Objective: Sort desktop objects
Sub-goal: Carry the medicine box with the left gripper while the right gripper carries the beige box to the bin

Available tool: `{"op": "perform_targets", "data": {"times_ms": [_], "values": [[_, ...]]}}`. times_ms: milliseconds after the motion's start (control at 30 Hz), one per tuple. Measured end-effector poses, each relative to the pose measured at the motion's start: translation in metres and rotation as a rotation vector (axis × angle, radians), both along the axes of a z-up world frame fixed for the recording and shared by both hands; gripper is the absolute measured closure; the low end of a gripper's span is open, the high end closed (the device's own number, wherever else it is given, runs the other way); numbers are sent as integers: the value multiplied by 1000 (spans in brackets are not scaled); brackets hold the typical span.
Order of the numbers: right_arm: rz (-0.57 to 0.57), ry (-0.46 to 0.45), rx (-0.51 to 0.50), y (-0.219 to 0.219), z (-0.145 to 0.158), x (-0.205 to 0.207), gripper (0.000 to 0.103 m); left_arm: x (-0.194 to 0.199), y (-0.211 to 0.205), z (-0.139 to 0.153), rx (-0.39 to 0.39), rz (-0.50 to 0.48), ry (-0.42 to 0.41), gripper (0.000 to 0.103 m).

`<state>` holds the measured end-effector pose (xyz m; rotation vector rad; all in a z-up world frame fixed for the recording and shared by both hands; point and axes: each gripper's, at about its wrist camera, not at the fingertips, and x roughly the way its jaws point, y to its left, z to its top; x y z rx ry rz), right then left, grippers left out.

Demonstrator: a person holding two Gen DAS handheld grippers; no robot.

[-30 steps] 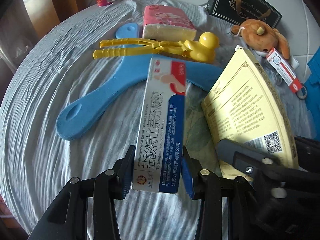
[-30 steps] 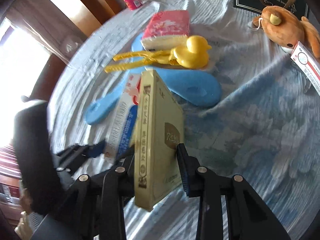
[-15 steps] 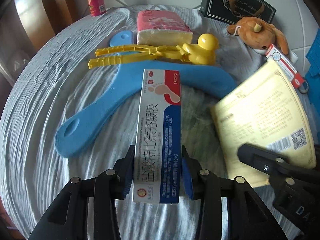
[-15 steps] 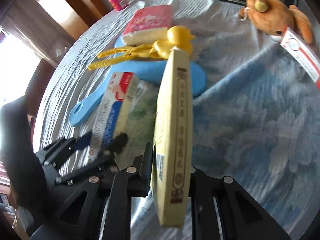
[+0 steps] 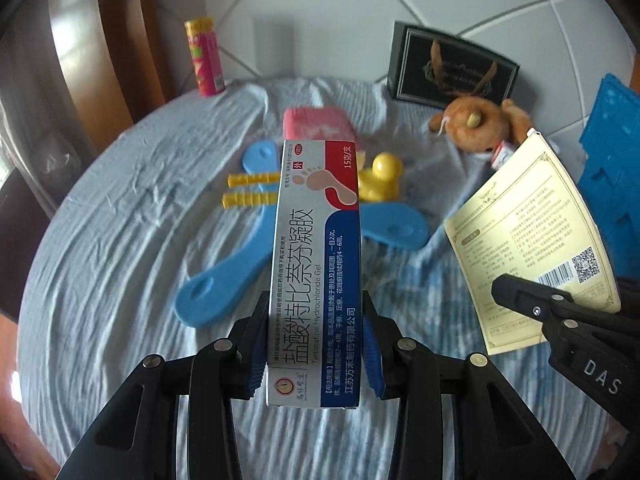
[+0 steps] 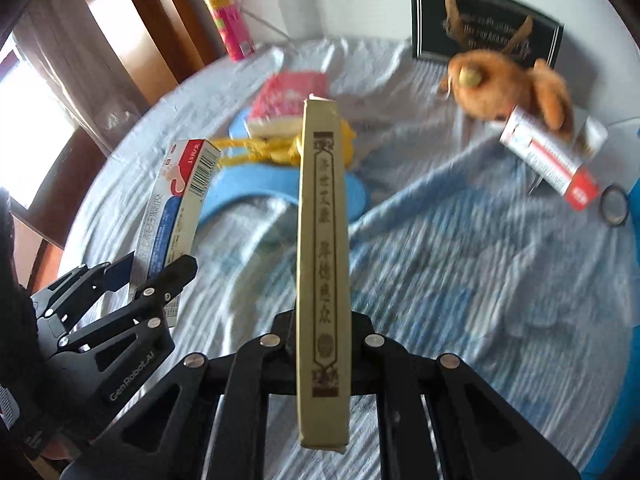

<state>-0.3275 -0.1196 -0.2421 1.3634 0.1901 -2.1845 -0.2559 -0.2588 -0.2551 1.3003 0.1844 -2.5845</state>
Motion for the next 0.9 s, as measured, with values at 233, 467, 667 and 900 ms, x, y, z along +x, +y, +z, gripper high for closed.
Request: {"op": "perform_targets", "data": {"times_ms": [233, 467, 667, 900], "values": [[14, 105, -15, 5, 53, 16, 92, 13, 4, 39, -32, 11, 49, 64], [-14, 172, -1, 18, 89, 43, 92, 32, 12, 70, -28, -46, 110, 64], [-119, 240, 8, 34, 122, 70, 92, 48, 25, 95, -39, -133, 163, 64], [-222, 320, 27, 57, 160, 104, 92, 63, 46, 124, -46, -218, 230, 64]]}}
